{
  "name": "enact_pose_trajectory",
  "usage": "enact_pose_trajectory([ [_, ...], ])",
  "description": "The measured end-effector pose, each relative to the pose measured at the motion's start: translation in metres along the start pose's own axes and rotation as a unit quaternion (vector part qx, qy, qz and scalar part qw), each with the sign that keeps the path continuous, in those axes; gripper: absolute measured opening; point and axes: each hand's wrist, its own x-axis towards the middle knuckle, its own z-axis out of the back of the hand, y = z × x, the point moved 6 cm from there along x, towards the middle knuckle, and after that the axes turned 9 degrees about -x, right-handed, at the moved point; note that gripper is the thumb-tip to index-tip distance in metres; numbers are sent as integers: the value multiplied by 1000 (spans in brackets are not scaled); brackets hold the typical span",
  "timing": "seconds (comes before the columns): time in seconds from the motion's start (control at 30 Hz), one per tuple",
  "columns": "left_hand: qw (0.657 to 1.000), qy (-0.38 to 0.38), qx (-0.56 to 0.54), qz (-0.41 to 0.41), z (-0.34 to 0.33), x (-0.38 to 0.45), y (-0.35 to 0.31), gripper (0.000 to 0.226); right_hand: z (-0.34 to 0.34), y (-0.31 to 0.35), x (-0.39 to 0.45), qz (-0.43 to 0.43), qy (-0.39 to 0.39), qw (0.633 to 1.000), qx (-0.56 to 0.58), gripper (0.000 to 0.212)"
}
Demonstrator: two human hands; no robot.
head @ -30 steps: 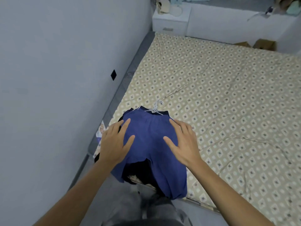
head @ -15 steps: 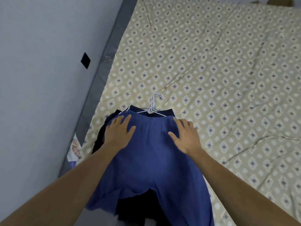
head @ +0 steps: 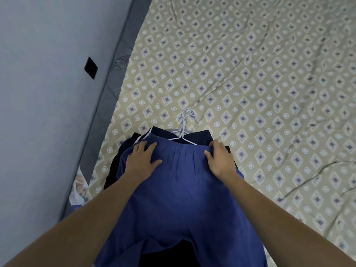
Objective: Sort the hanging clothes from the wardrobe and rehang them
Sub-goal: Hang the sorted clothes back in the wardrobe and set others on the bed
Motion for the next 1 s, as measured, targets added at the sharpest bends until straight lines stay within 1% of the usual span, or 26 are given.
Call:
enact_pose_trajectory([
  [0.1,999,-11,-27,-13,14,-11,-6,79,15,0,-17,18,-22,997,68,11],
  [0.2,997,-53,-36,-39,42,-31,-21,74,46,2,-41,38,-56,990,121,4],
  [0.27,996,-63,-34,-49,64,-54,-36,70,77,6,-64,43,-75,987,133,4],
  [0.3,995,-65,-40,-56,76,-67,-43,74,94,7,-77,45,-81,986,136,4],
  [0.33,994,-67,-52,-72,86,-81,-50,77,111,8,-92,47,-87,986,136,4],
  [0.4,988,-72,-92,-106,107,-112,-70,75,150,6,-123,49,-101,984,135,4],
  [0.5,973,-55,-166,-153,141,-161,-112,59,213,-1,-175,33,-124,981,147,5],
  [0.57,961,-67,-192,-190,166,-192,-144,37,253,-7,-214,24,-142,979,147,8],
  [0.6,954,-71,-195,-214,177,-207,-161,27,273,-9,-236,18,-153,977,146,12],
  [0.67,943,-73,-195,-259,202,-239,-202,17,313,-14,-284,6,-196,971,140,24],
  [0.7,937,-75,-193,-281,214,-257,-222,16,331,-17,-311,-6,-225,964,142,29],
  [0.77,921,-71,-179,-338,234,-292,-263,18,363,-27,-367,-40,-297,940,161,27],
  [0.9,874,-39,-149,-462,261,-362,-351,12,406,-55,-483,-119,-447,866,190,6],
  [1.0,828,-11,-120,-548,266,-418,-417,27,420,-77,-570,-179,-523,809,199,11],
])
